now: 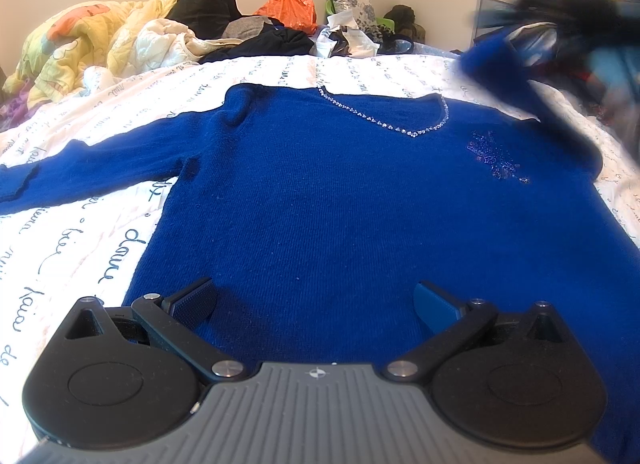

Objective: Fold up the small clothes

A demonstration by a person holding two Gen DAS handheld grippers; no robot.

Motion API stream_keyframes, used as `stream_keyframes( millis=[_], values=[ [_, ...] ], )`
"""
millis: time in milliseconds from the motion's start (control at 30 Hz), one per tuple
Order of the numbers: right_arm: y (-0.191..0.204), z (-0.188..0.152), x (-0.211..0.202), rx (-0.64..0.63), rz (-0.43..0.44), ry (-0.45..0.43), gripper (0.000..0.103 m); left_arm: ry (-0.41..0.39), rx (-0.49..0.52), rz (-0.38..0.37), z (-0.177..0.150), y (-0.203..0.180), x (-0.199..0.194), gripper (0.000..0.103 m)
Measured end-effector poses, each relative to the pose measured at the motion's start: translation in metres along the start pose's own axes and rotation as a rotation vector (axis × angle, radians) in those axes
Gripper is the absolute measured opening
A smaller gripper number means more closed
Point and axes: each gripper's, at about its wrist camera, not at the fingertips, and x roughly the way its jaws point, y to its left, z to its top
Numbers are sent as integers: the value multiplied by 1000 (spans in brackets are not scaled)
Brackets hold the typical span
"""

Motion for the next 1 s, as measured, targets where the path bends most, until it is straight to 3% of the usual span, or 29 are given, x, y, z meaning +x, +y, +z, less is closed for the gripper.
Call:
stream_keyframes(
  millis=[33, 133, 233, 300, 400, 467, 533, 600, 700, 733, 767, 800, 867, 1000],
  values=[
    [18, -16, 10, -30, 7, 58, 101, -1, 1, -5, 0, 1, 0, 103],
    [44, -56, 3, -81, -8, 62, 101, -11, -27, -61, 0, 9, -7, 103],
    [39, -80, -32, -30, 3, 5, 101, -23, -141, -192, 15, 23, -16, 103],
    [35, -96, -54, -32, -28, -23, 101, -32, -194, -237, 37, 26, -14, 103],
    [26, -113, -65, -49, -115, -13, 101, -65, -176, -260, 78, 14, 6, 103],
    [19, -119, -67, -18, -142, -17, 101, -69, -156, -268, 102, 2, 29, 96],
    [10, -130, -70, 45, -143, -49, 101, -25, -113, -271, 124, -19, 56, 94],
    [7, -133, -72, 71, -161, -46, 101, 62, -91, -327, 140, -38, 89, 93],
    [8, -135, -71, 54, -164, -51, 101, 200, -97, -348, 149, -61, 136, 72],
    [9, -134, -69, 53, -165, -40, 101, 233, -87, -335, 149, -68, 150, 53],
    [9, -134, -67, 55, -164, -28, 101, 201, -64, -291, 152, -72, 155, 29],
    [9, -133, -65, 56, -161, -19, 101, 204, -34, -262, 154, -78, 160, 12],
    [8, -133, -63, 61, -155, -7, 101, 194, -29, -247, 159, -79, 161, 3],
    [6, -134, -60, 74, -144, 13, 101, 47, -24, -249, 179, -59, 123, 3]
  ],
)
